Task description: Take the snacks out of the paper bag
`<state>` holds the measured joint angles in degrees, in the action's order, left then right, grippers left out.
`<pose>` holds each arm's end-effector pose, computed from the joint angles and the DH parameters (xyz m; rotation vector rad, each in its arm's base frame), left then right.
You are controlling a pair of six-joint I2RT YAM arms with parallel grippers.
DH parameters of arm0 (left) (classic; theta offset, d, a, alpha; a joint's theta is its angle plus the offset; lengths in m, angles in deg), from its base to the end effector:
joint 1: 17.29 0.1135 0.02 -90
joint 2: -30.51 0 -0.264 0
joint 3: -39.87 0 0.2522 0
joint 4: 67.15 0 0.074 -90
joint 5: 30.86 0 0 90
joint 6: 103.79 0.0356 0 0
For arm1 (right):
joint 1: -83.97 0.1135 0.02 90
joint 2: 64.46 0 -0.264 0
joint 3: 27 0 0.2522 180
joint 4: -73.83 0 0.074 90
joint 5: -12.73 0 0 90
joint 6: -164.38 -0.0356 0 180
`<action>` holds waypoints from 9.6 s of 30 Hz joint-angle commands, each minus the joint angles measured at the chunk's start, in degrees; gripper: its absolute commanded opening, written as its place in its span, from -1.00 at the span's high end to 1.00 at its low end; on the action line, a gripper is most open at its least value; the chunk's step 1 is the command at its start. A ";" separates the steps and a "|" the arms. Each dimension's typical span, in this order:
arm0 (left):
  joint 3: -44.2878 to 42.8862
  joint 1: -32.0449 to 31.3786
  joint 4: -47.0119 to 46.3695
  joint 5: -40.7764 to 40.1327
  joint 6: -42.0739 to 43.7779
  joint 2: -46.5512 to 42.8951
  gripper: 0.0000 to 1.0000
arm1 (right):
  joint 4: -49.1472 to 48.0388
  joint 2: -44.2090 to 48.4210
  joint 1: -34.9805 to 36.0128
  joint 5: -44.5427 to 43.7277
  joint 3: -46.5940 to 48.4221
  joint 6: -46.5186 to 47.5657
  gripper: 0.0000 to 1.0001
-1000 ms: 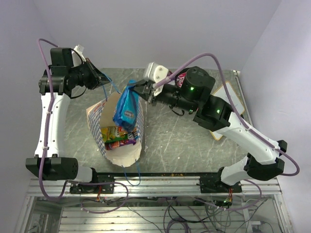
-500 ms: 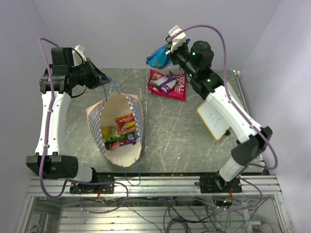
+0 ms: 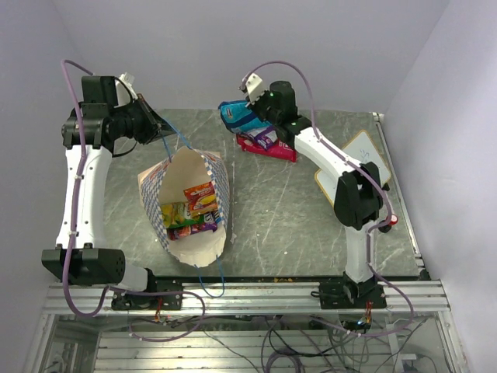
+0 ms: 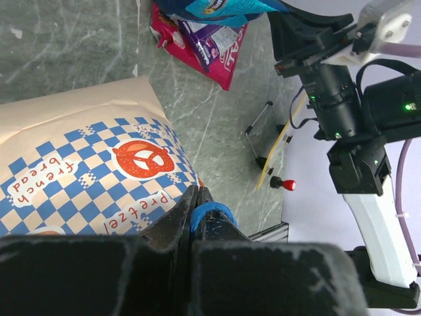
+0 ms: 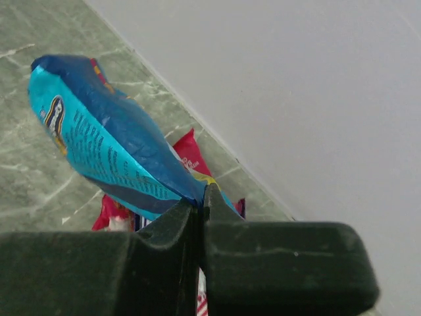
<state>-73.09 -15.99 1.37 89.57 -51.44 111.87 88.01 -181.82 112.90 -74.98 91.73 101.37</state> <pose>0.2792 -0.0117 0.4438 -0.4622 2.2240 -0.9323 0.4372 0.2433 0.3297 -0.8666 1.5715 0.0601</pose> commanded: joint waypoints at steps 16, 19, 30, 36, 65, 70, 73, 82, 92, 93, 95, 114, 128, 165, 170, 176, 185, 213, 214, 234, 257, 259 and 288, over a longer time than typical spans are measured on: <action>-10.13 0.81 5.90 -2.84 4.35 5.04 0.86 | -17.70 -12.52 -4.92 4.01 16.91 -5.04 1.00; -11.48 0.97 6.88 -2.96 5.00 5.59 0.86 | -19.41 -14.04 -5.13 4.94 18.68 -6.70 1.00; -11.97 1.82 8.19 -1.69 6.27 5.53 0.86 | -17.74 -13.21 -5.46 2.35 15.79 -1.01 1.00; -11.59 2.00 7.47 0.22 5.94 5.65 0.86 | -16.86 -9.90 -5.64 0.87 9.32 1.66 1.00; -7.02 2.04 6.93 2.42 5.17 1.00 0.86 | -13.79 14.14 -6.69 0.92 -33.63 1.40 1.00; -4.58 2.07 5.11 2.86 3.40 -0.34 0.86 | -14.63 15.12 -6.78 -0.06 -39.56 1.96 1.00; -4.39 2.04 4.53 2.97 2.66 -0.51 0.86 | -13.61 13.26 -6.78 0.34 -39.85 1.84 1.00; -1.94 2.09 3.23 2.62 0.78 -2.84 0.86 | -15.51 9.84 -6.82 0.69 -44.04 -2.34 1.00; 0.91 2.04 2.99 2.50 0.21 -4.93 0.86 | -16.07 7.59 -7.21 0.97 -44.73 -3.99 0.67; 1.14 2.05 2.91 2.60 0.21 -5.02 0.86 | -15.10 7.55 -7.22 1.31 -43.61 -4.41 0.64; 1.49 2.08 2.62 2.86 0.09 -5.20 0.86 | -12.98 8.92 -7.18 2.85 -41.66 -5.49 0.53; 10.12 2.05 -6.10 7.53 -3.28 -10.37 0.86 | 5.79 50.17 -0.21 13.20 -57.51 -22.17 -0.20; 15.19 2.05 -8.21 8.25 -6.38 -14.82 0.86 | 11.82 62.03 9.51 12.42 -54.81 -23.80 -0.22; 9.19 2.04 -2.74 8.11 -4.67 -10.55 0.86 | 4.47 11.21 43.41 -14.95 -30.07 24.06 0.04; 8.36 2.09 -1.28 8.84 -3.23 -9.93 0.86 | 4.21 7.11 41.83 -16.28 -27.24 21.96 0.04; 8.06 2.05 -0.84 9.38 -2.59 -9.46 0.86 | 2.56 4.25 39.54 -16.24 -26.08 22.09 0.04; 7.10 2.04 -0.49 9.55 -2.19 -9.03 0.86 | 4.70 1.87 38.54 -16.43 -24.10 21.92 0.24; 6.68 2.04 -3.03 9.63 -3.48 -8.03 0.86 | 13.11 21.35 39.02 0.69 -23.41 1.01 1.00; 6.65 2.07 -3.08 9.53 -3.48 -7.98 0.86 | 13.31 22.36 39.06 1.60 -23.45 -0.17 1.00; 8.66 2.05 -3.19 7.24 -2.51 -7.97 0.86 | 16.88 49.84 38.51 9.18 -21.72 -0.70 1.00; 7.46 2.04 -1.77 5.12 -2.11 -6.00 0.86 | 4.56 29.65 -2.31 4.13 -12.99 13.18 1.00; 7.21 2.04 -1.72 4.74 -2.29 -5.67 0.86 | 2.28 25.58 -4.29 4.54 -12.64 15.18 1.00; 3.02 2.06 3.13 4.52 2.28 1.31 0.86 | -2.06 -3.96 -1.92 4.69 -16.24 33.71 1.00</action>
<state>-67.71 -14.49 3.64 94.21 -50.90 112.49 88.97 -182.65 109.91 -70.07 76.74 135.40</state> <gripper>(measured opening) 0.077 0.005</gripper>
